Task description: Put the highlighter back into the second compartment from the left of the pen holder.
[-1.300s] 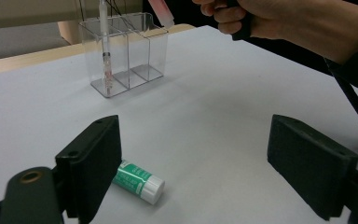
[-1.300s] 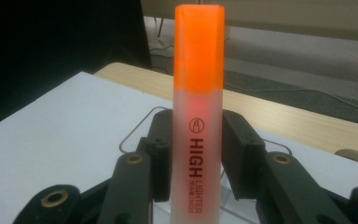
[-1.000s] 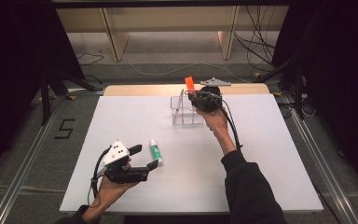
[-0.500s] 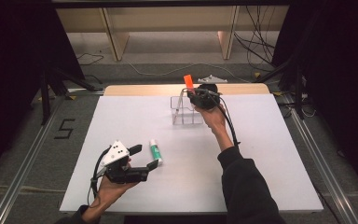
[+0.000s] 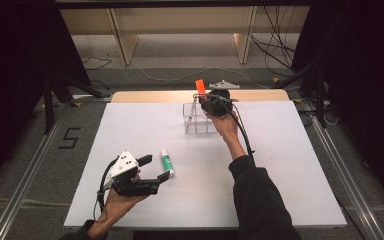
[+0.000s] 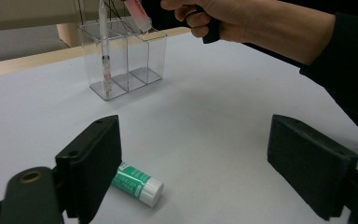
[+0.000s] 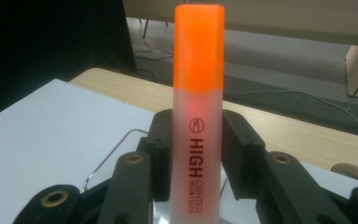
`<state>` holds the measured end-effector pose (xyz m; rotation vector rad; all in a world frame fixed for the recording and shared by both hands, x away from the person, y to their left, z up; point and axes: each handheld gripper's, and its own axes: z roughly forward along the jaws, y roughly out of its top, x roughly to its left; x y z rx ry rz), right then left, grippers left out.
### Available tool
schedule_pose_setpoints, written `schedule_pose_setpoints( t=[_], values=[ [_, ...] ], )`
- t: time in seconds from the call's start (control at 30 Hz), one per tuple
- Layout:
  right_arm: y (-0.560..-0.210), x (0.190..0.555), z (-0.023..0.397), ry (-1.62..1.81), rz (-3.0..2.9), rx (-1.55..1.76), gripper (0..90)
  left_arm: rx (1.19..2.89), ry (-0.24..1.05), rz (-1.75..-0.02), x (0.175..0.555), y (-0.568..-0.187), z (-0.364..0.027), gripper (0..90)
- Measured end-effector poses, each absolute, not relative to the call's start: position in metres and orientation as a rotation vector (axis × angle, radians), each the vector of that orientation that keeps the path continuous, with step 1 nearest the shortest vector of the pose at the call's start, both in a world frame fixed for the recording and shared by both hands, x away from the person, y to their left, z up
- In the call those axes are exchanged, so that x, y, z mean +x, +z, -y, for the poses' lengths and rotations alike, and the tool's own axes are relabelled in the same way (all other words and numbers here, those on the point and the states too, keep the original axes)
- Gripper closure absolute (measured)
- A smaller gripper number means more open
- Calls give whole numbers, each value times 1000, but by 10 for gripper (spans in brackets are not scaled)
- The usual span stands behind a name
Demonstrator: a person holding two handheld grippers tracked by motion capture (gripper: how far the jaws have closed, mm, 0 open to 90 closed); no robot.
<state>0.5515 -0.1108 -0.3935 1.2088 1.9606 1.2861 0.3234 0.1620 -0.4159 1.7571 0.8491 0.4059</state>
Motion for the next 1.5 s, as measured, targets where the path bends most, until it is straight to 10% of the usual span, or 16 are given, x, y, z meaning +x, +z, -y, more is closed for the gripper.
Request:
schedule_pose_setpoints(
  t=[1.27,1.5],
  values=[
    [-412,555,95,1282,-1960,1244,656,1755,404,-848,323,-416,-162,171],
    [-397,546,105,1327,-1999,1252,377,1762,406,-850,324,-416,-163,171]
  ],
)
